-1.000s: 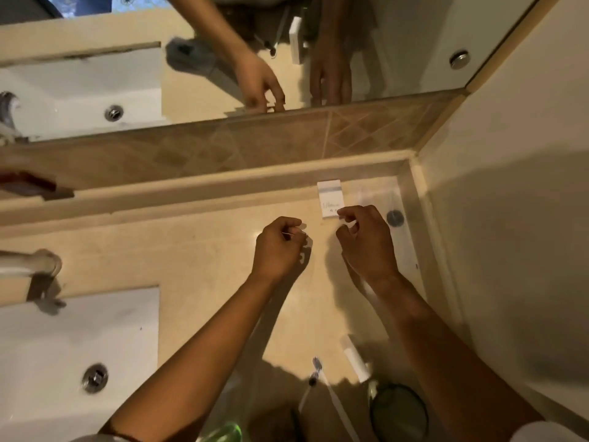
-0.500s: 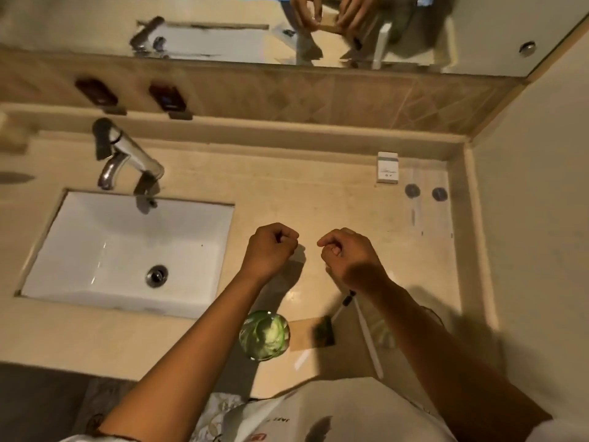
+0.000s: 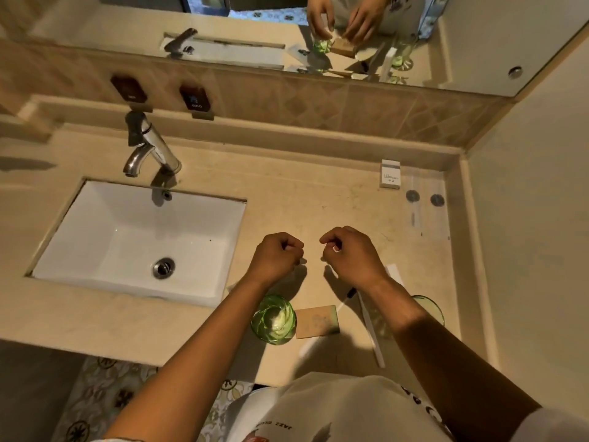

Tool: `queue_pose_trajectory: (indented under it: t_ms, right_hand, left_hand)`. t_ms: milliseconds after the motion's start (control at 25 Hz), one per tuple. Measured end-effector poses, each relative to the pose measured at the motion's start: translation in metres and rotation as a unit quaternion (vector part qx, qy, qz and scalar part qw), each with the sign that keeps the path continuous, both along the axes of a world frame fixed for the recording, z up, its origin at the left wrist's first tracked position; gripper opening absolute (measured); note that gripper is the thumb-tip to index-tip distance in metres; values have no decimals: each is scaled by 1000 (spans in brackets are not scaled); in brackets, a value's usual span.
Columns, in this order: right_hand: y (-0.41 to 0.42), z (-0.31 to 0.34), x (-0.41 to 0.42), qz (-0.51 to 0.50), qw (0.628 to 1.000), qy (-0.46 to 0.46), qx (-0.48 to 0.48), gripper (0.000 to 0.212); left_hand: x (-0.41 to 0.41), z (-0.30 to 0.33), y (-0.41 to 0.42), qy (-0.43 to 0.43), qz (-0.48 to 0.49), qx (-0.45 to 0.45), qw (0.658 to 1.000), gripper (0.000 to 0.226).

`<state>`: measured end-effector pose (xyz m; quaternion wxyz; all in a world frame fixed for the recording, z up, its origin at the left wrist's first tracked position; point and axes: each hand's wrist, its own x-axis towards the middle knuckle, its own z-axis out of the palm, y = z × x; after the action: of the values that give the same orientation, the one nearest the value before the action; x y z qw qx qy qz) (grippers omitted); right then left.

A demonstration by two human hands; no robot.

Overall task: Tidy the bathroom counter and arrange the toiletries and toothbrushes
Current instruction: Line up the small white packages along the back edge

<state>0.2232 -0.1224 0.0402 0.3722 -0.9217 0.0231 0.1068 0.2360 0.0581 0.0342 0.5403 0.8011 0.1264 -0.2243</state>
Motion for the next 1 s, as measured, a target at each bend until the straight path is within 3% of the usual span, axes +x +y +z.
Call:
queue_pose_trajectory:
  t_ms: [240, 480, 640, 840, 960, 1000]
  right_hand:
    - [-66, -3, -14, -129, 986, 24, -106, 40]
    - [-105, -18, -29, -134, 971, 145, -136, 59]
    - [-113, -20, -30, -134, 974, 144, -116, 51]
    - [-122, -29, -22, -180, 974, 114, -83, 41]
    - [-125, -26, -10, -155, 978, -8, -136, 23]
    - [-125, -28, -5, -134, 985, -23, -105, 16]
  left_hand:
    - [12, -10, -81, 32, -139, -6, 990, 11]
    - [10, -28, -148, 63, -270, 30, 960, 36]
    - [7, -40, -161, 50, -293, 54, 953, 45]
    - [16, -47, -156, 51, -281, 61, 957, 40]
    - [30, -45, -146, 44, -257, 51, 964, 33]
    - [36, -45, -142, 36, -249, 45, 967, 32]
